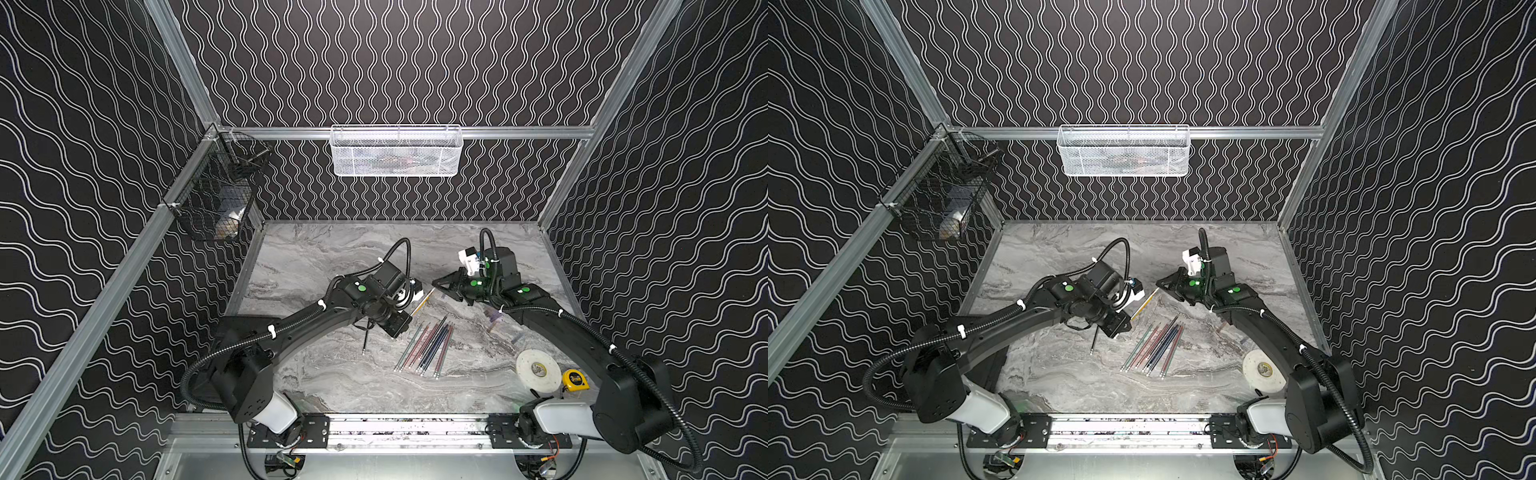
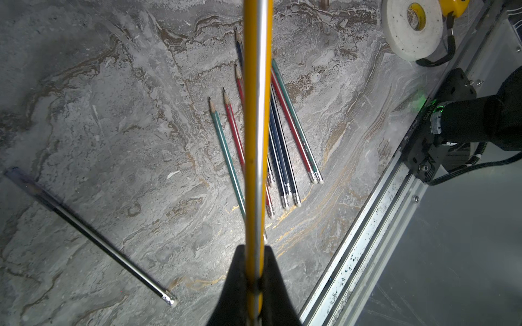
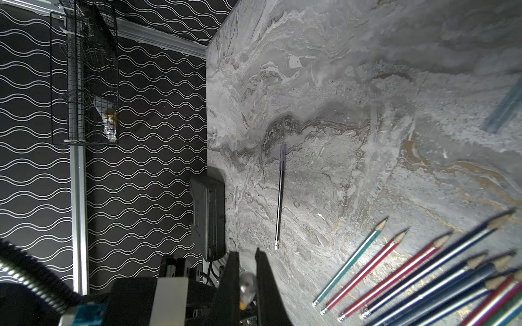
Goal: Remove the protective cover of the pencils
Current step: Remove the protective sleeve from the pencil.
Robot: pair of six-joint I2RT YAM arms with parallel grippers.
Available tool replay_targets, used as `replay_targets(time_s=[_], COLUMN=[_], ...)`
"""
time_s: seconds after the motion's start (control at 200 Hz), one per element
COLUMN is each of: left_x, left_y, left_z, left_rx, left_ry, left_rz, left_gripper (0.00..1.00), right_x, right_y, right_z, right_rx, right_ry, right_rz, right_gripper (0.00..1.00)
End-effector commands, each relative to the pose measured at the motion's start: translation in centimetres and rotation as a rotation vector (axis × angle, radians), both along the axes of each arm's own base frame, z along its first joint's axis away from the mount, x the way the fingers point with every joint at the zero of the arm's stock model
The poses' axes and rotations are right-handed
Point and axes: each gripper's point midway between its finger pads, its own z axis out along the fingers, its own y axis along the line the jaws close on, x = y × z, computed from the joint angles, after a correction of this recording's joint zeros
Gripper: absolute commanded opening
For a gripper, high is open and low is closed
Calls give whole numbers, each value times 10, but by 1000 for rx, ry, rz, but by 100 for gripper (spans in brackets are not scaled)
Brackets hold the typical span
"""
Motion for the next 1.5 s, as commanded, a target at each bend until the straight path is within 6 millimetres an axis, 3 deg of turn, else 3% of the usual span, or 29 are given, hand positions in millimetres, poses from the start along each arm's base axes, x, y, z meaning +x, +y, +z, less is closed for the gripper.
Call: replay_targets(time_s=[0.0, 1.016, 1.361, 1.396, 1.496], left_x=[-2, -5, -7, -7, -5], left_y=[-1, -2, -3, -3, 0], left_z=[3, 1, -1, -1, -7], left_rx=[-12, -12, -9, -8, 19], left_ry=[-9, 4, 11, 11, 11], left_rz=[-31, -36, -43, -43, -23], left_gripper=[0, 0, 0, 0, 0], right_x=[8, 42, 64, 70, 73], right_y=[-10, -53, -55, -55, -66], right_z=[5, 11, 19, 31, 27], right_rx=[-59, -54, -48, -44, -98], right_ry=[-46, -43, -44, -71, -60], right_rz=[-46, -141, -140, -141, -161], right_gripper=[3, 0, 0, 0, 0])
